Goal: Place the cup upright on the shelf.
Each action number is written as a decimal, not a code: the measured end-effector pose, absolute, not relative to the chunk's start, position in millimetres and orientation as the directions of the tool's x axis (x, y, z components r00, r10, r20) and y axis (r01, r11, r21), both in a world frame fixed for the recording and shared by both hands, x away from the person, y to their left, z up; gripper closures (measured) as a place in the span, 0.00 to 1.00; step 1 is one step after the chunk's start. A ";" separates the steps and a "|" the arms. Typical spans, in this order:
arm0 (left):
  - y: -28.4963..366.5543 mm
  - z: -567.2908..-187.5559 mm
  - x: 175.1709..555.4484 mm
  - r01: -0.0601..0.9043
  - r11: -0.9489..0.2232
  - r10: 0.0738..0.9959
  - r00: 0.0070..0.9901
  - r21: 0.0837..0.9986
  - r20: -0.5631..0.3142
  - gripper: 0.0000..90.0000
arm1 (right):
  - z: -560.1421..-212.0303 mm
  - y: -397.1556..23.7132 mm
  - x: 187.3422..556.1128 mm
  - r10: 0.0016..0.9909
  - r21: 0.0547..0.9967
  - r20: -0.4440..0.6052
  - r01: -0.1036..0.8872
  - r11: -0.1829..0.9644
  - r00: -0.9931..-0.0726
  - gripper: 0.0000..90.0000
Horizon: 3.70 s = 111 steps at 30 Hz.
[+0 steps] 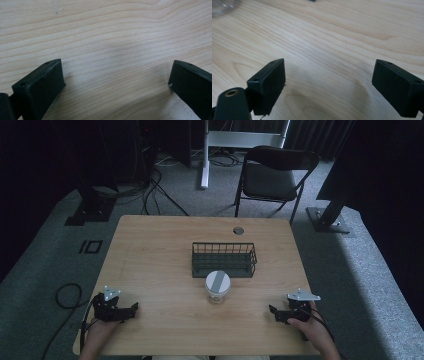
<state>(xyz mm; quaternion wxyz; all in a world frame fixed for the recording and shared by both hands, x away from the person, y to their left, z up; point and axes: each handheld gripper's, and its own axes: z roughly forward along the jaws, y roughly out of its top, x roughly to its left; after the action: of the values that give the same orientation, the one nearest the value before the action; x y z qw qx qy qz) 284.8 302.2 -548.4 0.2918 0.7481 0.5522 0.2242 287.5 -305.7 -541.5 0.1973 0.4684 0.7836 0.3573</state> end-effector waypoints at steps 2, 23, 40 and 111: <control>302.2 -548.4 284.9 0.695 -0.219 0.957 0.289 0.685 0.013 0.00 | -539.3 -304.0 287.4 0.872 0.749 0.025 0.586 0.307 -0.489 0.13; 302.2 -548.4 284.9 0.695 -0.220 0.957 0.290 0.684 0.013 0.00 | -536.1 -263.2 295.0 0.808 0.784 0.049 0.524 0.333 -0.587 0.13; 302.2 -548.4 284.9 0.695 -0.220 0.957 0.289 0.685 0.013 0.00 | -536.7 -226.9 299.1 0.754 0.795 0.041 0.479 0.373 -0.655 0.13; 302.2 -548.4 284.9 0.695 -0.219 0.957 0.289 0.684 0.013 0.00 | -534.6 -131.5 316.9 0.681 0.886 0.101 0.377 0.271 -0.726 0.13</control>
<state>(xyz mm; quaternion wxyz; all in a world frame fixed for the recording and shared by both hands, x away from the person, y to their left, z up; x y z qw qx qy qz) 284.9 302.2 -548.4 0.2920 0.7480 0.5523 0.2242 316.9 -131.5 -534.6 0.1519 0.3379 0.7825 0.5006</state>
